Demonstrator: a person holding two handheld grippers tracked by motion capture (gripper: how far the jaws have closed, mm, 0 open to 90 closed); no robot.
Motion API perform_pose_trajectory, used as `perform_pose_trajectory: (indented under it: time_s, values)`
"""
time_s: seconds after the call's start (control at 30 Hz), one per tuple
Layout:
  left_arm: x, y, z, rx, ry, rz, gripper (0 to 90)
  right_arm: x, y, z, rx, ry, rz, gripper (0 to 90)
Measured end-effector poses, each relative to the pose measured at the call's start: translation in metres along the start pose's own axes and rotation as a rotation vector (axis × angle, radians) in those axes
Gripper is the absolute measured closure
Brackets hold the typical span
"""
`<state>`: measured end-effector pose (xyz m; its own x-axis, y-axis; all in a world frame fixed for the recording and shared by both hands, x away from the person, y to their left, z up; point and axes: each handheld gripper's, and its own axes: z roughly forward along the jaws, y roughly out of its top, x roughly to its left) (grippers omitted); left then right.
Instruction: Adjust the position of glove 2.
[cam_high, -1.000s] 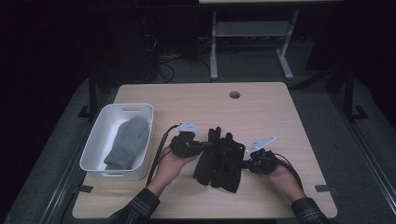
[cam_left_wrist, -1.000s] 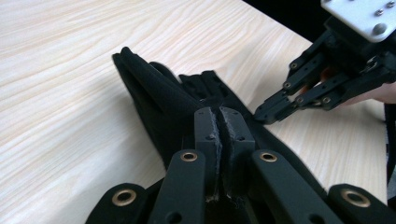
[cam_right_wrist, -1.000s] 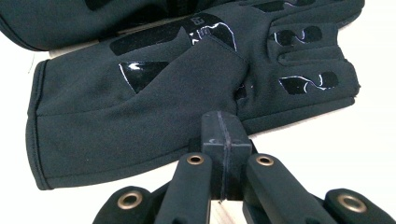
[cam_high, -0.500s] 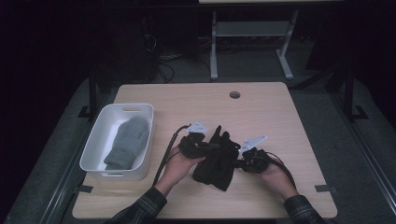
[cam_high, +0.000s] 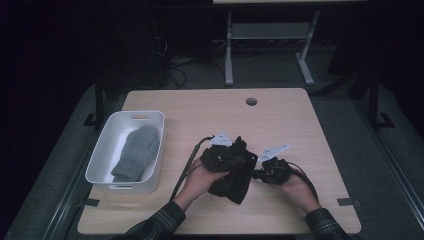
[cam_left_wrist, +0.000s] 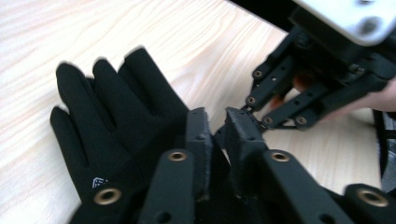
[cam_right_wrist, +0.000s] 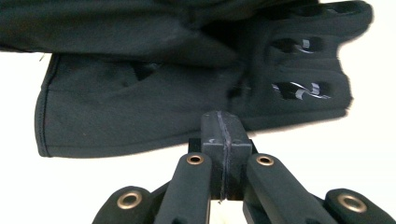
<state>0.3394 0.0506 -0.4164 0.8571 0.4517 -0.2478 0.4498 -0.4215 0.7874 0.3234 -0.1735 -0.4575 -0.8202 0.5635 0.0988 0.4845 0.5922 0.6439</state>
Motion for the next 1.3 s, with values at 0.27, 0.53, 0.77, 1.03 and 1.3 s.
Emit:
perform_pose_trajectory:
  time_s: [0.27,0.53,0.77,1.03,1.3]
  values:
    - [-0.001,-0.001,-0.007,0.022,-0.001,0.022,89.1,-0.020,-0.017,-0.021,-0.035,-0.081,0.068,62.4]
    - [-0.005,-0.012,0.017,0.099,-0.017,0.033,89.1,-0.047,-0.041,-0.038,-0.069,-0.185,0.183,29.7]
    - [-0.014,-0.023,0.046,0.197,-0.013,0.092,89.1,-0.057,-0.047,-0.036,-0.068,-0.214,0.235,21.4]
    - [-0.020,-0.020,0.040,0.176,-0.037,0.077,89.1,-0.057,-0.047,-0.034,-0.067,-0.227,0.218,20.7]
    - [-0.033,-0.026,0.049,0.237,-0.062,0.107,89.1,-0.059,-0.049,-0.030,-0.050,-0.235,0.214,19.2]
